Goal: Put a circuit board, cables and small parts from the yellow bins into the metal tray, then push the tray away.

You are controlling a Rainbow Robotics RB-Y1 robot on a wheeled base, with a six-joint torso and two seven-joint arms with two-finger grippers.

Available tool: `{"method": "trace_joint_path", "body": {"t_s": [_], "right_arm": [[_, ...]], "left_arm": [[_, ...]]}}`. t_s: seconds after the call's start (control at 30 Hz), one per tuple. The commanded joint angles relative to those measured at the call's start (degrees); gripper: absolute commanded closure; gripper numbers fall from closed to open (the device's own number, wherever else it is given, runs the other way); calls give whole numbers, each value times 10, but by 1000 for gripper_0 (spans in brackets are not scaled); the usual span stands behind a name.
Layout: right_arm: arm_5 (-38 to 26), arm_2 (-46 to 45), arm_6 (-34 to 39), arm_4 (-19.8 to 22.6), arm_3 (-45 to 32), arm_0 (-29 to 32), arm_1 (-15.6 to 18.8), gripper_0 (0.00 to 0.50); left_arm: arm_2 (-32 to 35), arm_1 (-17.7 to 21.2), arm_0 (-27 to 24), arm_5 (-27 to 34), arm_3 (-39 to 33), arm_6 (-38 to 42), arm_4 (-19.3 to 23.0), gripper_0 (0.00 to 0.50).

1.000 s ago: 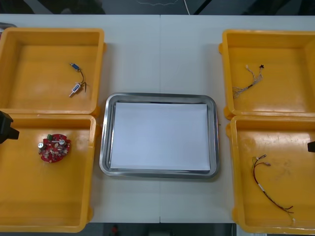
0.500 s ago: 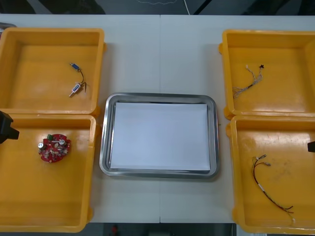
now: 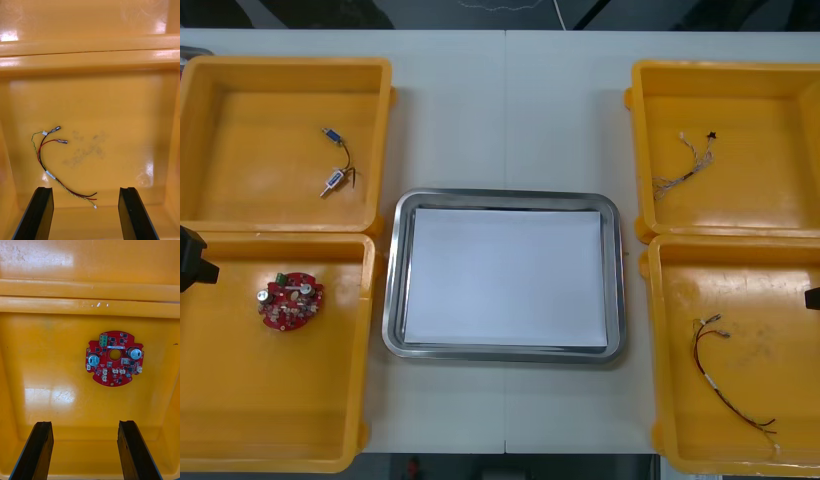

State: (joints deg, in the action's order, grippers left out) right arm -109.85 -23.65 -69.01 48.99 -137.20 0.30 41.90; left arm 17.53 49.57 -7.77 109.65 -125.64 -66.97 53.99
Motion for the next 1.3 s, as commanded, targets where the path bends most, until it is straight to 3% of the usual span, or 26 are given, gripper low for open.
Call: {"method": "trace_joint_path", "body": {"t_s": [0.03, 1.2, 1.23, 1.3], "right_arm": [[-2, 2, 25, 4, -8, -6, 21, 0], [-2, 1, 25, 1, -1, 3, 12, 0], [-2, 1, 24, -1, -1, 8, 12, 0], [-2, 5, 23, 0, -1, 14, 12, 0]], "left_arm": [[12, 23, 10, 4, -15, -30, 4, 0], [12, 23, 10, 4, -15, -30, 4, 0], [-4, -1, 21, 4, -6, -29, 5, 0], [-5, -10, 21, 4, -6, -29, 3, 0]]}}
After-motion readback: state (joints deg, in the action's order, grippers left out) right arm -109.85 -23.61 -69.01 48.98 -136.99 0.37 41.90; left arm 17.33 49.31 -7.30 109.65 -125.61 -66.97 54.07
